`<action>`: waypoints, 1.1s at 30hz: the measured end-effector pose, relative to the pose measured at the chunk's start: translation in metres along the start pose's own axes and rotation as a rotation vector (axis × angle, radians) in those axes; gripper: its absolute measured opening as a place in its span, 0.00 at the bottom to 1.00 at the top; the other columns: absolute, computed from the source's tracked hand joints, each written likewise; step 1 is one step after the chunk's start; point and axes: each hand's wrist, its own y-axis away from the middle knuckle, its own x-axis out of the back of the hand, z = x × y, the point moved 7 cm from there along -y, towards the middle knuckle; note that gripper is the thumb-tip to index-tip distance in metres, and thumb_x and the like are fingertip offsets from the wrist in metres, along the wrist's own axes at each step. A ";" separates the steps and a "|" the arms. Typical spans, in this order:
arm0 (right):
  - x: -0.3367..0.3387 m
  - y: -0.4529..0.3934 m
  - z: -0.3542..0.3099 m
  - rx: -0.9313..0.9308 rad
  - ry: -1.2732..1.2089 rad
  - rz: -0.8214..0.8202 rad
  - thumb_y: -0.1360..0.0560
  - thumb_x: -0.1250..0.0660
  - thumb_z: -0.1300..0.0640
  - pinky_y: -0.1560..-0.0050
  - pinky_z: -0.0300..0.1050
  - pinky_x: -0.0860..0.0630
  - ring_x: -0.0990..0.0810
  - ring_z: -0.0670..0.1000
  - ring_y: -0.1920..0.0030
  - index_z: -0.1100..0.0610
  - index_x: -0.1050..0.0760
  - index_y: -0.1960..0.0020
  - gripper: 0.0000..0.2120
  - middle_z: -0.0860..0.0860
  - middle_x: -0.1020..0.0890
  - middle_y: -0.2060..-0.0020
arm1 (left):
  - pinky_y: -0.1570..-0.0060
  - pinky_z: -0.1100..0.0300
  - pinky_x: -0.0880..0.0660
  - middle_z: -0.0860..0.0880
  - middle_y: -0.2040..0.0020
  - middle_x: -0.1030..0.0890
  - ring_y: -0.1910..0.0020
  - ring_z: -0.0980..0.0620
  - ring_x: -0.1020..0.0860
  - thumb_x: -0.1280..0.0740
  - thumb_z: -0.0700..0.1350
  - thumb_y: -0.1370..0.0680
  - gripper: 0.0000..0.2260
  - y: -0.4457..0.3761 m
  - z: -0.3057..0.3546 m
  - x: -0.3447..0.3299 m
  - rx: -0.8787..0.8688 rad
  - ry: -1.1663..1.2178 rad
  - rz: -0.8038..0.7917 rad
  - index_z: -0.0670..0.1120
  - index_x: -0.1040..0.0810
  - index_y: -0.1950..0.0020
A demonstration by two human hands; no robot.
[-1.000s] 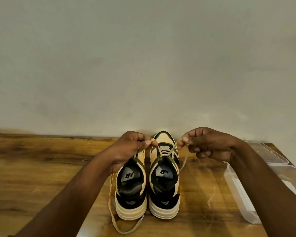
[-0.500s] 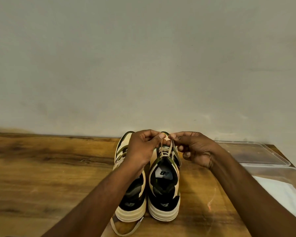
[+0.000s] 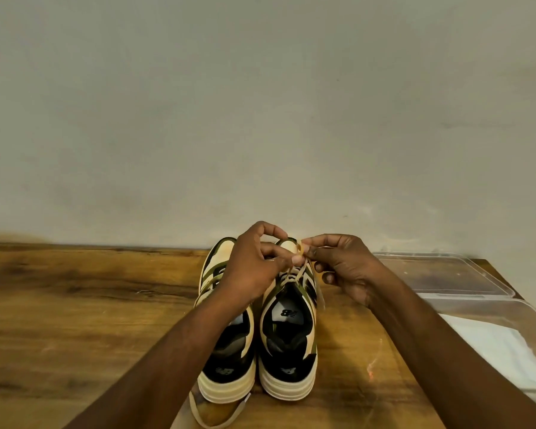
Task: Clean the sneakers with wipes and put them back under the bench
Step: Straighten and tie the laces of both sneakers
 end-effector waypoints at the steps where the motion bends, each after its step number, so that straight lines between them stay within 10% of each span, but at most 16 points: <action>1: -0.002 0.001 -0.004 0.040 0.034 -0.011 0.27 0.24 0.63 0.74 0.39 0.31 0.25 0.48 0.68 0.59 0.13 0.50 0.06 0.57 0.14 0.59 | 0.42 0.54 0.21 0.51 0.58 0.11 0.53 0.54 0.13 0.21 0.40 0.26 0.19 0.000 0.000 -0.001 0.013 -0.009 -0.023 0.50 0.24 0.40; 11: -0.020 0.010 -0.028 0.333 0.294 -0.142 0.26 0.24 0.64 0.71 0.40 0.23 0.18 0.51 0.66 0.61 0.14 0.49 0.06 0.54 0.12 0.62 | 0.52 0.56 0.24 0.47 0.58 0.11 0.57 0.55 0.13 0.20 0.39 0.28 0.12 0.001 -0.007 0.007 0.148 0.088 -0.064 0.43 0.16 0.46; 17: -0.021 0.010 -0.031 0.366 0.314 -0.161 0.26 0.25 0.68 0.69 0.40 0.21 0.16 0.52 0.65 0.60 0.14 0.51 0.06 0.57 0.13 0.62 | 0.42 0.43 0.21 0.44 0.56 0.11 0.50 0.40 0.13 0.19 0.41 0.28 0.10 0.001 -0.013 0.010 0.172 0.124 -0.062 0.44 0.14 0.49; 22: -0.026 0.013 -0.028 0.322 0.258 -0.236 0.25 0.26 0.68 0.63 0.44 0.17 0.13 0.55 0.59 0.64 0.16 0.44 0.10 0.61 0.13 0.56 | 0.59 0.60 0.19 0.41 0.56 0.12 0.57 0.46 0.14 0.20 0.36 0.28 0.05 0.003 -0.013 0.020 0.188 0.158 0.069 0.43 0.15 0.58; 33: -0.029 0.008 -0.013 0.215 0.126 0.016 0.23 0.27 0.66 0.72 0.41 0.24 0.22 0.49 0.71 0.63 0.16 0.51 0.02 0.59 0.15 0.66 | 0.62 0.66 0.22 0.46 0.60 0.12 0.60 0.53 0.13 0.23 0.38 0.25 0.04 0.004 -0.007 0.013 0.156 0.094 0.055 0.42 0.16 0.52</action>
